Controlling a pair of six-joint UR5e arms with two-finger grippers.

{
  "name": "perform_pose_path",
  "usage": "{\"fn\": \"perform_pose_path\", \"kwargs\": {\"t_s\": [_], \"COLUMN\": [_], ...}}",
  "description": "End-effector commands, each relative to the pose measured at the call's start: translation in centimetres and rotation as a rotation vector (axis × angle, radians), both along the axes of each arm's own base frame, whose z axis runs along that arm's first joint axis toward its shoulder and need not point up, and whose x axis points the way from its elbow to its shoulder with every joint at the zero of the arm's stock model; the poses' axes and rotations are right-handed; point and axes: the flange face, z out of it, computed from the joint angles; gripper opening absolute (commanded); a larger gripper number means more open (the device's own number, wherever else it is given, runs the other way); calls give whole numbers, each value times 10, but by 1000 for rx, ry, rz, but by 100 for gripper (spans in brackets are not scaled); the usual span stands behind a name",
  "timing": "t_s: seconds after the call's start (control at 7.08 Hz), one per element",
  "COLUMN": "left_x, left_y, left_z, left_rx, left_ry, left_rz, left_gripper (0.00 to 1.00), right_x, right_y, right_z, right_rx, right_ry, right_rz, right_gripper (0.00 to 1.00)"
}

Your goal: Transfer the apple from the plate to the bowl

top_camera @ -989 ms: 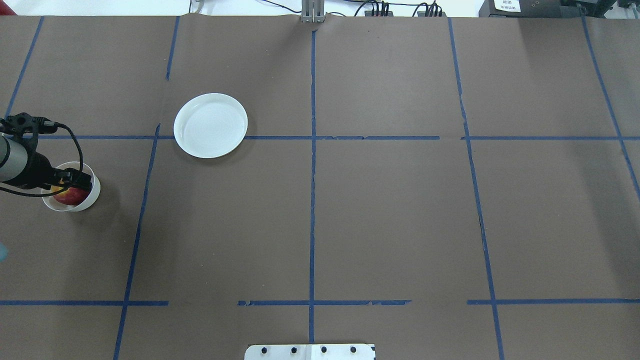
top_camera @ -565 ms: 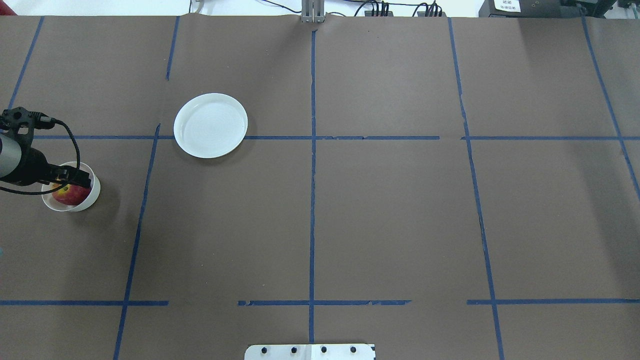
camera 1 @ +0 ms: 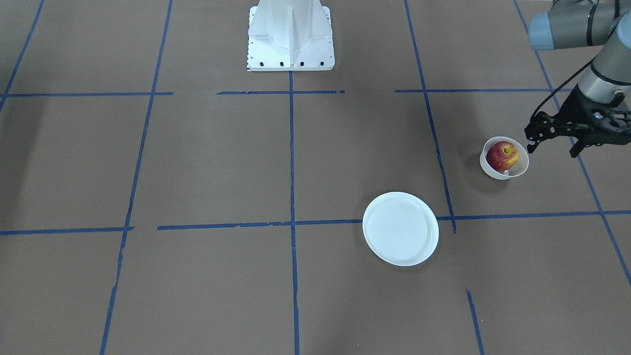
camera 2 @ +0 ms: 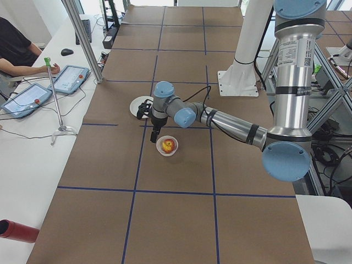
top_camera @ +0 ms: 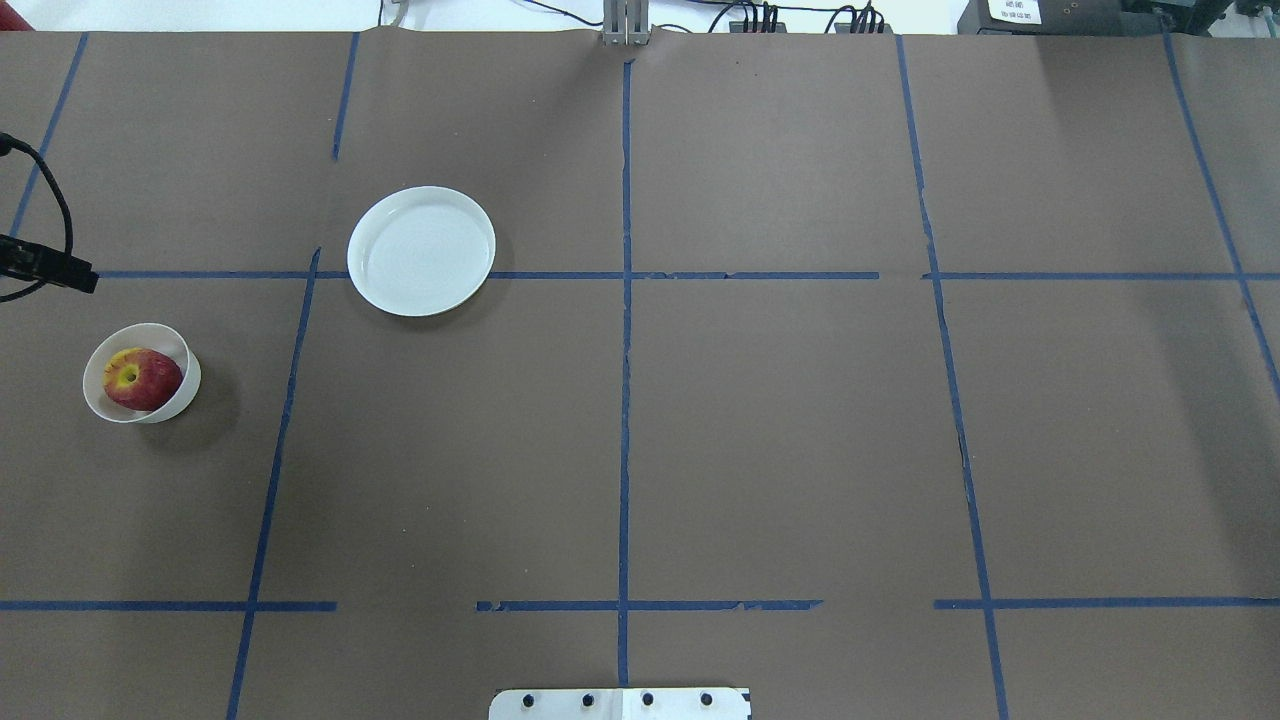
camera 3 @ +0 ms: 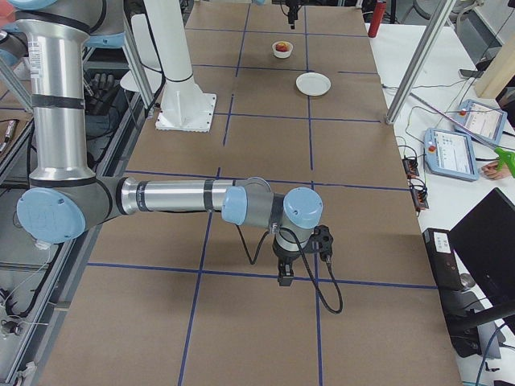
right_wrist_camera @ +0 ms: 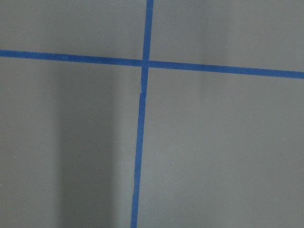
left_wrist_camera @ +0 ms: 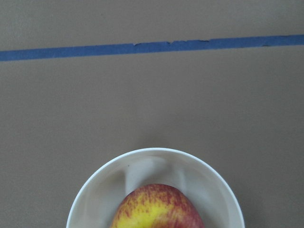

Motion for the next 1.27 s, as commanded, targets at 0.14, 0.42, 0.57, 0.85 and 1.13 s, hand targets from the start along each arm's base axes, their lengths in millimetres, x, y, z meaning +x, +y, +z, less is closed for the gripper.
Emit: {"fn": "perform_pose_path", "kwargs": {"t_s": [0.14, 0.42, 0.57, 0.85, 1.13], "left_x": [-114, -177, -199, -204, -206], "left_y": [-16, -10, -3, 27, 44], "left_z": [40, 98, 126, 161, 180], "left_rx": [1, -180, -230, -179, -229], "left_ry": [-47, 27, 35, 3, 51], "left_rz": [46, -50, -90, 46, 39], "left_gripper": [100, 100, 100, 100, 100], "right_x": [0, 0, 0, 0, 0], "right_y": [0, 0, 0, 0, 0], "right_z": [0, 0, 0, 0, 0], "right_rx": [0, 0, 0, 0, 0], "right_ry": [0, 0, 0, 0, 0], "right_rz": [0, 0, 0, 0, 0], "right_gripper": [100, 100, 100, 100, 100]}}
